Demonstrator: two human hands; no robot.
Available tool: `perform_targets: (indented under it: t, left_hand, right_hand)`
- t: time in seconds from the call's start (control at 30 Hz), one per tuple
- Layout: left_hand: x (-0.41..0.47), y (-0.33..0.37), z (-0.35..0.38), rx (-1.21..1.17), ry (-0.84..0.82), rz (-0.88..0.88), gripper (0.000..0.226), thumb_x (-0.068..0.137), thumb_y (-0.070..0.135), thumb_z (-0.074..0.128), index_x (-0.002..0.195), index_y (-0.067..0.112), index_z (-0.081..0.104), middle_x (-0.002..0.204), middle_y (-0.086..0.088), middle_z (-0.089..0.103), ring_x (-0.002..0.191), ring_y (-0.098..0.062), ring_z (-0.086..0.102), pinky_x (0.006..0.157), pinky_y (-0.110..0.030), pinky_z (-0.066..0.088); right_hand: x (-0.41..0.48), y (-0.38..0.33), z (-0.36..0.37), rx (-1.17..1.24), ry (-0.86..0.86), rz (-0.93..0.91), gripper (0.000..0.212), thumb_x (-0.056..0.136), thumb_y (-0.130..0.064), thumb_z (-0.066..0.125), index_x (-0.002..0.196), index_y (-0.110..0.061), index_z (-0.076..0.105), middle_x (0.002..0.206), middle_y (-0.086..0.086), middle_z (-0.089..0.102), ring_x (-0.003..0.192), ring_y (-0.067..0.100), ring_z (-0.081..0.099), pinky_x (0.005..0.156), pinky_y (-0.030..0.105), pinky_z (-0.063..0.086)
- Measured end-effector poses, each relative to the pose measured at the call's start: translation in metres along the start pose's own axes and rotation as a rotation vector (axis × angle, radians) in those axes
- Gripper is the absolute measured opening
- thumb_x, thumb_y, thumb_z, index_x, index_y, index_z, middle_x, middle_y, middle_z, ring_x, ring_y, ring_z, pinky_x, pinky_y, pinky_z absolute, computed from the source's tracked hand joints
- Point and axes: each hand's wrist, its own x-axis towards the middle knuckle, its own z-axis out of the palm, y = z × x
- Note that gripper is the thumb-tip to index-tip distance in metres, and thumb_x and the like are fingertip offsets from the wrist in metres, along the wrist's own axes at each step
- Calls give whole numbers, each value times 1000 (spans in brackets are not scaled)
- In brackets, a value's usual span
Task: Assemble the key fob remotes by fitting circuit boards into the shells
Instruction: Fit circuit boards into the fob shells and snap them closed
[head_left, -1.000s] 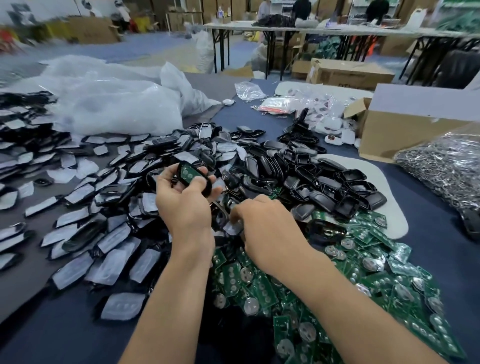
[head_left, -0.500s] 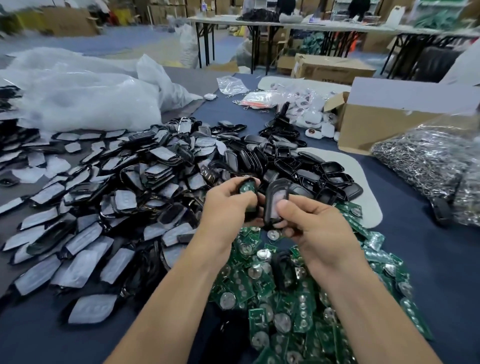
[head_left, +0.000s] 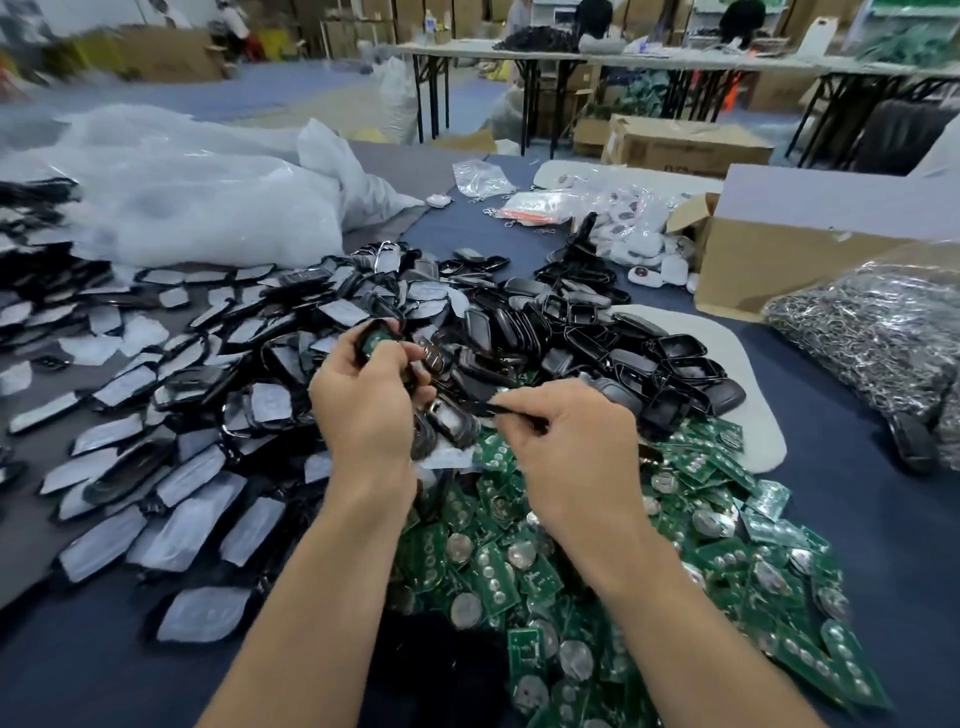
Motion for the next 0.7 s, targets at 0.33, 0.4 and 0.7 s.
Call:
perform_targets:
  t: [0.33,0.4,0.7]
  left_hand:
    - [20,5,-22,-173,268,-17,20,96,4,53,87,16,65,57,9,64,46,-9,52,43,-20,43]
    - [22,6,-21,-181,284,-19,19,95,4,54,87,17,66,58,8,64,47,-10,53,44,-21,44]
    - [37,16,-37,-306,418,94,21,89,-1,48,84,11,65,56,2,63,44,-16,51,41,-24,39]
  right_hand:
    - [33,-29,21,-197,-470,-191,24,95,-40,64,92,-27,83,85,-6,80,70,11,71,86,29,55]
    - [39,-37,22,-137,-352,-151,23,95,-28,61,85,-23,81,67,-6,74,54,10,63,65,27,56]
    - [58,-65,65,-126,-630,-245,38,81,1,66,96,-28,85,86,-7,78,59,-2,53,77,19,53]
